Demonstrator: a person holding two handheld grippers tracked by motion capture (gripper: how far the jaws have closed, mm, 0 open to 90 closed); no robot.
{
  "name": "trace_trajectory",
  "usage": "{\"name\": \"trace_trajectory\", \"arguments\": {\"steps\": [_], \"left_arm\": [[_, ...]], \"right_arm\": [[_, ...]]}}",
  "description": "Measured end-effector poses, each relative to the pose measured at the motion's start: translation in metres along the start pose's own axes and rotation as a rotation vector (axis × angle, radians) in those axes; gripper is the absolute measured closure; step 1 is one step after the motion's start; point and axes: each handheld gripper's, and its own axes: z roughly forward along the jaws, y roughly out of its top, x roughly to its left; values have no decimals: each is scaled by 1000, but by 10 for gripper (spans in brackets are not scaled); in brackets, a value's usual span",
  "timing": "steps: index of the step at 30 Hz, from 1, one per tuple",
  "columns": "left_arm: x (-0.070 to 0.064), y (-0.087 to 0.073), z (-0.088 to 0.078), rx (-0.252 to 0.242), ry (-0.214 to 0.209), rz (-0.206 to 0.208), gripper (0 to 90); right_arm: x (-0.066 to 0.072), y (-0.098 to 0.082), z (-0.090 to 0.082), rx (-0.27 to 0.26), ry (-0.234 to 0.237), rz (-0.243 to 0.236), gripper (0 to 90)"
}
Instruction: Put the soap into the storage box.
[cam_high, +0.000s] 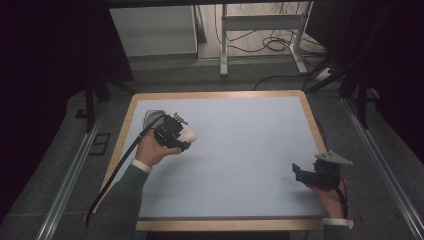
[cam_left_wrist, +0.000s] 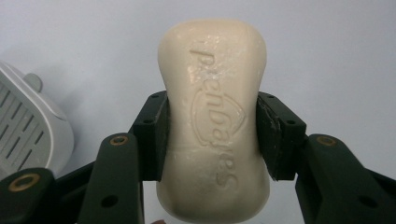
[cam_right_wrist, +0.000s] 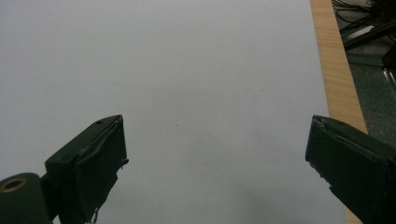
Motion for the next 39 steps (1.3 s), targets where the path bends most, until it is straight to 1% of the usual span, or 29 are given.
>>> {"name": "trace_trajectory", "arguments": {"steps": [2, 3, 5, 7, 25, 34, 39], "left_arm": [[5, 0, -2, -5, 6, -15, 495], [5, 0, -2, -5, 6, -15, 495], [11, 1, -4, -9, 13, -26, 495], [13, 2, -4, -8, 18, -31, 495], [27, 12, -3, 4, 40, -50, 495], [39, 12, -4, 4, 60, -89, 495], [44, 12, -3, 9, 63, -100, 495]], "right_arm": [[0, 0, 0, 1, 0, -1, 51], [0, 0, 0, 1, 0, 0, 51], [0, 0, 1, 2, 1, 0, 51], [1, 0, 1, 2, -2, 2, 51], [2, -1, 2, 5, -2, -5, 51], [2, -1, 2, 4, -1, -7, 51], [2, -1, 2, 7, 0, -7, 52]]}}
